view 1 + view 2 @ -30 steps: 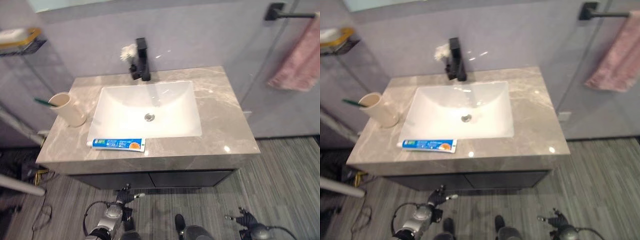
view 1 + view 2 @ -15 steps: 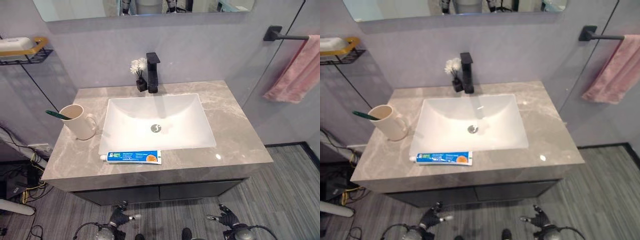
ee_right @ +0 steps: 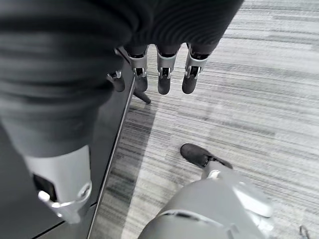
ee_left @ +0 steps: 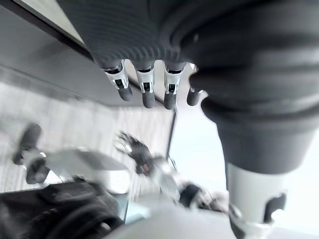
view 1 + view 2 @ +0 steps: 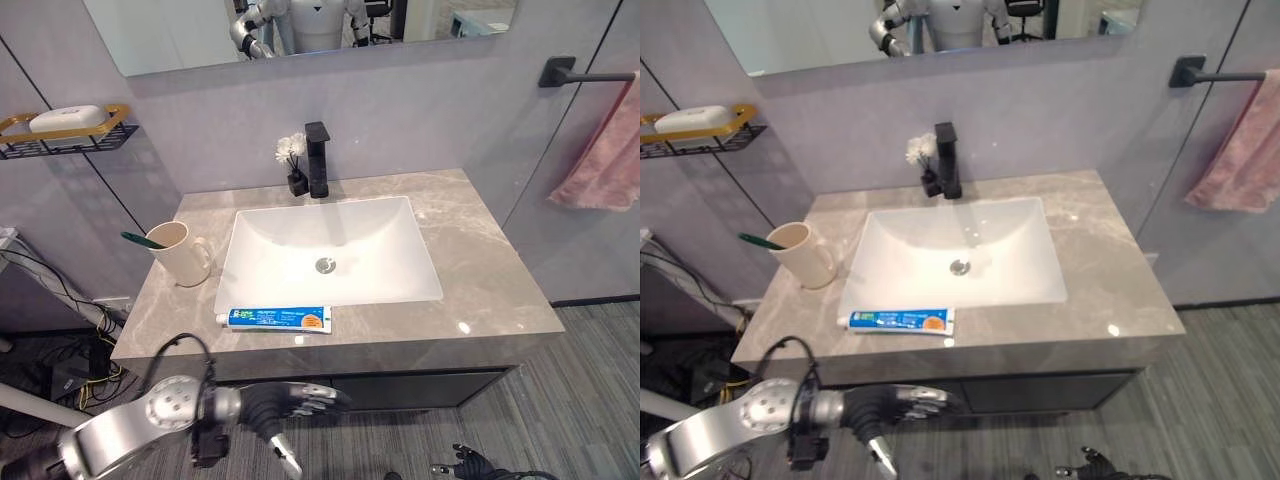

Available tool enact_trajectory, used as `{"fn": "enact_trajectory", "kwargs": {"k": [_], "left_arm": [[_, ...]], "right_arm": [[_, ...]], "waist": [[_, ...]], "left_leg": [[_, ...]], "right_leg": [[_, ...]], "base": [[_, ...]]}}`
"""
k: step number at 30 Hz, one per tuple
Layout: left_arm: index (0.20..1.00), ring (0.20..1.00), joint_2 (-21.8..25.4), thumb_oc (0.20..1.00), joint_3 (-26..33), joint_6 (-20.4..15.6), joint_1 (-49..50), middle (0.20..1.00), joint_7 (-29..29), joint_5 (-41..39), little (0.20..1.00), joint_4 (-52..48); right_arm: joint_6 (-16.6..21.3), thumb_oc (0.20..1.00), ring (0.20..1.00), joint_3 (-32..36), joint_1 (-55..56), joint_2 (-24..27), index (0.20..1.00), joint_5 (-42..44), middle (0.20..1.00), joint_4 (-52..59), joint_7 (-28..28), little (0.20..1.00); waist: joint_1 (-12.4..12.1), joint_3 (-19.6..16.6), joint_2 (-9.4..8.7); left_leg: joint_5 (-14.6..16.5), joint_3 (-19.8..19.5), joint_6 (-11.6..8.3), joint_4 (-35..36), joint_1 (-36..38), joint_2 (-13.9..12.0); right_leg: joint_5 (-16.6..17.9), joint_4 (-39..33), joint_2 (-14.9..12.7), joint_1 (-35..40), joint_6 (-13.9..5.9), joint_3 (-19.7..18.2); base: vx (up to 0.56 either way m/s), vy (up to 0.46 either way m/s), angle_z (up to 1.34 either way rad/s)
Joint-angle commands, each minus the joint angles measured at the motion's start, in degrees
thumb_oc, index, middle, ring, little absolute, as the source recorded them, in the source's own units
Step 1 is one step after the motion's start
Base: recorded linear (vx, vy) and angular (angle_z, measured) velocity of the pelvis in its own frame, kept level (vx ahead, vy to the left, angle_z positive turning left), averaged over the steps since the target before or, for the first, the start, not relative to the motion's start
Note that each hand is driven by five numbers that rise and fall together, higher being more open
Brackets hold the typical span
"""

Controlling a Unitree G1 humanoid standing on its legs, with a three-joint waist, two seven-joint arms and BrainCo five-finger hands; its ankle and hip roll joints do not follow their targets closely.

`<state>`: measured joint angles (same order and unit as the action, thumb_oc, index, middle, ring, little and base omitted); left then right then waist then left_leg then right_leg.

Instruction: Put brush and paste in cup on sink, flatten towel.

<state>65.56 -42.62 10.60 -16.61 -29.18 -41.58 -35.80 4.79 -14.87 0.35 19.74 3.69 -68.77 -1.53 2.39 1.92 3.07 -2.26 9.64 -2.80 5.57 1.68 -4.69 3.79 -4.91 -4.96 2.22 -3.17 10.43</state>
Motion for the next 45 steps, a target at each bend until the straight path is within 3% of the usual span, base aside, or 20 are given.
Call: {"fn": "enact_trajectory", "kwargs": {"k": [1, 5, 8, 11, 15, 29, 45], "left_arm": [[1.0, 1.0, 0.9, 1.0, 9.0, -6.9, 1.8, 1.0, 4.7, 0.8, 1.0, 0.2], [1.0, 1.0, 0.7, 1.0, 19.0, -11.8, 3.9, 1.0, 10.0, 8.3, 1.0, 1.3], [1.0, 1.0, -1.8, 1.0, 27.6, -17.6, 7.7, 1.0, 16.0, 23.4, 1.0, 5.9], [1.0, 1.0, -3.8, 1.0, 30.2, -21.3, 9.9, 1.0, 18.9, 33.4, 1.0, 10.8], [1.0, 1.0, -4.6, 1.0, 29.7, -24.3, 11.2, 1.0, 21.7, 39.1, 1.0, 14.7], [1.0, 1.0, -6.1, 1.0, 26.5, -28.6, 13.3, 1.0, 24.3, 48.5, 1.0, 26.3], [1.0, 1.0, -7.6, 1.0, 29.2, -28.4, 14.9, 1.0, 26.3, 50.5, 1.0, 30.7]], "right_arm": [[0.5, 1.0, 1.0, 1.9, -2.6, -1.1, 1.0, 2.0, 1.0, -0.8, 0.9, 1.0], [0.4, 1.0, 1.0, 3.8, -0.9, -1.9, 1.0, 2.8, 1.0, -0.9, 1.8, 1.0], [0.6, 1.0, 1.0, 5.9, 0.5, -2.7, 1.0, 3.2, 1.0, -1.9, 2.2, 1.0], [1.1, 1.0, 1.0, 5.4, 1.5, -2.9, 1.0, 2.1, 1.0, -2.2, 1.9, 1.0], [1.4, 1.0, 1.0, 5.0, 1.7, -2.6, 1.0, 1.9, 1.0, -2.0, 1.9, 1.0], [2.4, 1.0, 1.0, 3.1, 2.2, -2.0, 1.0, 1.3, 1.0, -1.6, 1.6, 1.0], [2.7, 1.0, 1.0, 1.6, 1.2, -2.0, 1.0, 0.6, 1.0, -0.3, 1.8, 1.0]], "waist": [[-0.1, 1.6, 0.04], [-0.6, 1.7, -0.17], [-0.6, 1.9, -0.51], [-0.3, 1.9, -0.93], [0.1, 1.8, -1.15], [0.9, 2.4, -1.96], [0.3, 4.0, -2.62]], "left_leg": [[1.9, 1.4, 0.6, -0.6, -0.1, -3.9], [2.0, 1.0, 0.49, -0.6, -0.2, -3.9], [2.2, 0.9, 0.65, -0.6, -0.1, -3.7], [2.3, 0.9, 0.76, -0.6, -0.2, -3.3], [2.2, 1.2, 1.27, -0.6, -0.5, -3.0], [2.3, 2.1, 1.91, -0.6, -0.7, -2.2], [1.9, 1.9, 2.08, -0.6, -2.3, -2.1]], "right_leg": [[1.5, 3.2, -1.6, -1.9, 2.61, -1.7], [0.9, 3.6, -1.5, -1.9, 2.72, -1.1], [1.1, 2.7, -1.6, -1.4, 2.61, -0.8], [1.8, 0.8, -2.0, -0.8, 2.08, -1.1], [2.2, -0.1, -2.4, -1.1, 1.7, -1.6], [2.3, -0.1, -3.4, -1.8, 0.4, -2.6], [2.6, -0.1, -3.7, -3.0, 0.41, -2.6]], "base": [[0.0, 0.0, 0.0], [0.01, 0.0, 0.1], [0.05, 0.012, 0.06], [0.05, 0.019, 0.0], [0.03, 0.021, -0.01], [0.01, 0.022, -0.05], [0.0, 0.0, 0.0]]}}
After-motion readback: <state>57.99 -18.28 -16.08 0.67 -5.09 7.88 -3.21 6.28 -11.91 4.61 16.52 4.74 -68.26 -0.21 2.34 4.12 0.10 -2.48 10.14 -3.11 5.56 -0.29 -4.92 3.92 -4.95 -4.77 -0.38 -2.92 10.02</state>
